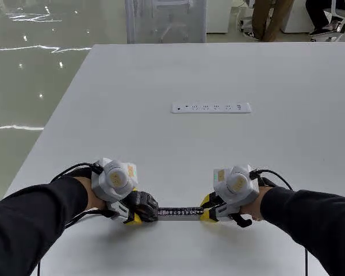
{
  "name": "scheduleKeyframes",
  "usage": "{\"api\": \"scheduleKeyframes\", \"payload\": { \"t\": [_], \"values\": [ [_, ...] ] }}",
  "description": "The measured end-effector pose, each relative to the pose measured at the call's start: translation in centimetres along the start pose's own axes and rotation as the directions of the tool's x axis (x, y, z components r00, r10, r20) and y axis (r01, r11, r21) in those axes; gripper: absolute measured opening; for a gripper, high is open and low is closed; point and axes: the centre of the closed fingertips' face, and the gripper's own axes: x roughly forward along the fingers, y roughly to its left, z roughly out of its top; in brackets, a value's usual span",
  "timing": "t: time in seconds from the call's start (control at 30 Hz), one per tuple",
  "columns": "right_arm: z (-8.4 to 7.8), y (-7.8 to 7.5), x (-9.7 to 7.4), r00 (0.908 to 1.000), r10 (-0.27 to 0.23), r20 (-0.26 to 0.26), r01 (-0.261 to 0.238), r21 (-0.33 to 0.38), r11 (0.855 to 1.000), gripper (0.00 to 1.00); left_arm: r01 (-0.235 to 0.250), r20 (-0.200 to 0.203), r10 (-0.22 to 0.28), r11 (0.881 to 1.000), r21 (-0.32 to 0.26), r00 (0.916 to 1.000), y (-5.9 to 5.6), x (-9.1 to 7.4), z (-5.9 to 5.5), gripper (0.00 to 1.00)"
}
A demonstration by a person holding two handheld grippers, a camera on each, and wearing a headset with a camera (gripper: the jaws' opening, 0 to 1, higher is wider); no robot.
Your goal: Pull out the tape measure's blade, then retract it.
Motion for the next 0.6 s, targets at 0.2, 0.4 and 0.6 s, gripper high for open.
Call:
{"api": "scheduleKeyframes", "payload": {
  "t": [0.2, 0.4, 0.6],
  "values": [
    [-0.7, -0.2, -0.6, 1.0, -0.005, -0.001, 0.005, 0.014, 1.0, 0.11, -0.001, 0.024, 0.001, 1.0, -0.006, 0.9997, 0.1, 0.0, 0.0, 0.37],
    [-1.6, -0.3, -1.4, 0.9999, -0.011, -0.008, 0.011, 0.023, 1.0, 0.11, 0.005, 0.015, -0.005, 1.0, -0.007, 0.9999, 0.0, 0.0, 0.1, 0.37],
    [-2.2, -0.3, -1.8, 0.9998, -0.014, -0.01, 0.014, 0.027, 1.0, 0.11, 0.005, 0.013, -0.004, 1.0, -0.008, 0.9999, 0.0, 0.0, 0.1, 0.37]
  ]
}}
